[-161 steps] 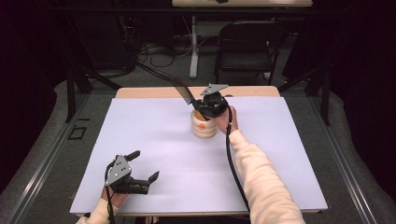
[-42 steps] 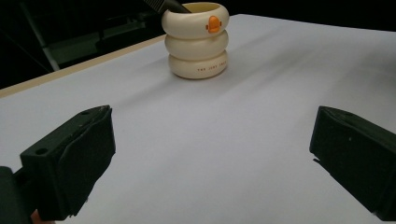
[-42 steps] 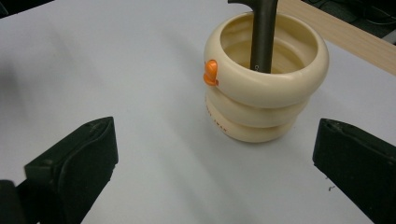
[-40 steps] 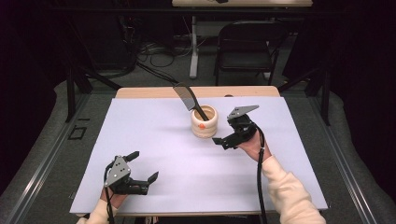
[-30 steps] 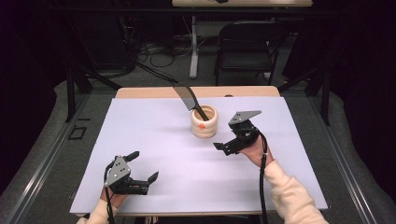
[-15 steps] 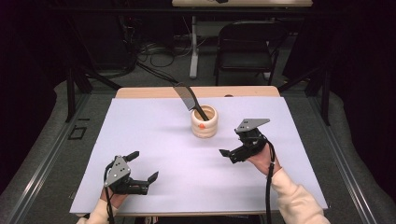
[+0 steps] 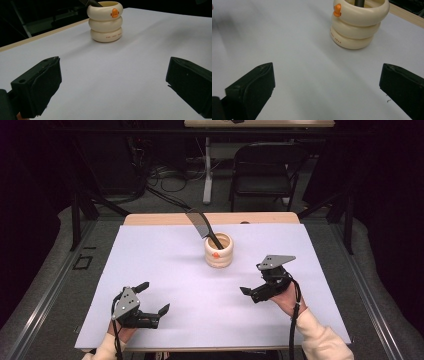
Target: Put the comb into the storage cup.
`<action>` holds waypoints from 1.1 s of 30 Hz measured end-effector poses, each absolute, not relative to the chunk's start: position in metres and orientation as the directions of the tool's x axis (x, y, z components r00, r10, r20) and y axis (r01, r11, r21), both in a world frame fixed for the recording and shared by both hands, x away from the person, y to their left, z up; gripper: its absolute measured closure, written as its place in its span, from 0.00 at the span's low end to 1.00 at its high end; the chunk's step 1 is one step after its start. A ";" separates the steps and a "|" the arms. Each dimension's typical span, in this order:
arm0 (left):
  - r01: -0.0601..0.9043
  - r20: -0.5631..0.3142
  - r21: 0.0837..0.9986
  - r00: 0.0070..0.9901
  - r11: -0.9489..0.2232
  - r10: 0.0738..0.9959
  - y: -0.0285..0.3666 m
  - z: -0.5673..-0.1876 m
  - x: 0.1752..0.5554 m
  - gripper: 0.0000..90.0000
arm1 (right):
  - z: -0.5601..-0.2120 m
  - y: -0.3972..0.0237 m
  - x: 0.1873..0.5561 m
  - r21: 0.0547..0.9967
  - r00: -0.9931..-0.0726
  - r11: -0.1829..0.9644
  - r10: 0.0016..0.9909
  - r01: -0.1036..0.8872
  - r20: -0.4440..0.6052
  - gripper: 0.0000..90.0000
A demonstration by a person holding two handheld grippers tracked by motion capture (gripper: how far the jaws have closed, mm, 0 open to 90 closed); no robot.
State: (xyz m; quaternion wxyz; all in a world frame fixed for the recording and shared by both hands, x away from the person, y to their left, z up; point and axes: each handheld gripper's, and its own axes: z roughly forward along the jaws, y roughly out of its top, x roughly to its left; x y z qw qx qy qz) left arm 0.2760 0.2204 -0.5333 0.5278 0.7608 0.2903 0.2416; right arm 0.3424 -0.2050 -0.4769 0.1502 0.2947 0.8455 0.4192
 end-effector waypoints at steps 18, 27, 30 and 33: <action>0.190 0.057 0.944 0.714 -0.271 0.698 0.220 -0.534 0.276 0.00 | -0.487 -0.222 0.321 0.800 -0.754 0.463 0.656 0.381 -0.021 0.00; 0.194 0.055 0.942 0.714 -0.273 0.698 0.220 -0.534 0.276 0.00 | -0.492 -0.232 0.313 0.801 -0.741 0.455 0.671 0.388 -0.023 0.00; 0.193 0.055 0.943 0.715 -0.272 0.697 0.220 -0.534 0.277 0.00 | -0.494 -0.235 0.310 0.801 -0.734 0.451 0.679 0.394 -0.021 0.00; 0.194 0.054 0.943 0.714 -0.272 0.698 0.220 -0.534 0.277 0.00 | -0.497 -0.238 0.307 0.801 -0.726 0.450 0.687 0.396 -0.027 0.00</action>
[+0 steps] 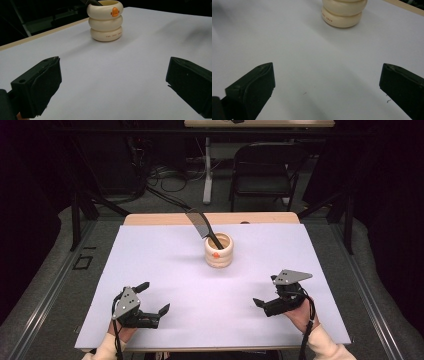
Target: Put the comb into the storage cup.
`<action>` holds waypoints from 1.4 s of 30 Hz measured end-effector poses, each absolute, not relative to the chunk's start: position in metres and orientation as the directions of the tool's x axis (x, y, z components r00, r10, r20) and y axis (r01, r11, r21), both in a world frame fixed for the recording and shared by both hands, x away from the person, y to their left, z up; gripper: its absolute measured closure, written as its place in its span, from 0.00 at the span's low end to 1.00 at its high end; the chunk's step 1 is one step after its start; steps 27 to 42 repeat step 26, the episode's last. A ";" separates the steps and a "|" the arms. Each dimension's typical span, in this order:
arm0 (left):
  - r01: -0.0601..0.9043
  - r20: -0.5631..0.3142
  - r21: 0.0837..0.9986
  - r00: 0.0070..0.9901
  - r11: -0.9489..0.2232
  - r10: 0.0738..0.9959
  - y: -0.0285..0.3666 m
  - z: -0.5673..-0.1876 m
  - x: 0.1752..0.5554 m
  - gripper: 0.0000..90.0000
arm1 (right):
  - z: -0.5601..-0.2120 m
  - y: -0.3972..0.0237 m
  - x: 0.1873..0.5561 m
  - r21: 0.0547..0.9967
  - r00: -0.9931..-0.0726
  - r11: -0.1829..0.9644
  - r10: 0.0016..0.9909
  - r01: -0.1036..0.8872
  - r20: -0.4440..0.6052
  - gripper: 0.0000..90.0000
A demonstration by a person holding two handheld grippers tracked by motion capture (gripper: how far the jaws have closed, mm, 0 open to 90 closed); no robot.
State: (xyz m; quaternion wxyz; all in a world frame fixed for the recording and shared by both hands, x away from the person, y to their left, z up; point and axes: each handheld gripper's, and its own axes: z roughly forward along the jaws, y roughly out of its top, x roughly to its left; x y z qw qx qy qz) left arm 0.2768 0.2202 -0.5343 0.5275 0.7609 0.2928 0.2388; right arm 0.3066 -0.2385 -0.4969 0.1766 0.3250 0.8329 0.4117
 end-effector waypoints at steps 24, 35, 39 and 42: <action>0.176 0.060 0.947 0.725 -0.269 0.686 0.220 -0.533 0.271 0.00 | -0.513 -0.258 0.274 0.813 -0.669 0.437 0.739 0.385 -0.080 0.00; 0.153 0.069 0.953 0.734 -0.263 0.676 0.220 -0.530 0.264 0.00 | -0.511 -0.256 0.273 0.814 -0.685 0.439 0.725 0.380 -0.071 0.00; 0.153 0.069 0.953 0.734 -0.263 0.676 0.220 -0.530 0.264 0.00 | -0.511 -0.256 0.273 0.814 -0.685 0.439 0.725 0.380 -0.071 0.00; 0.153 0.069 0.953 0.734 -0.263 0.676 0.220 -0.530 0.264 0.00 | -0.511 -0.256 0.273 0.814 -0.685 0.439 0.725 0.380 -0.071 0.00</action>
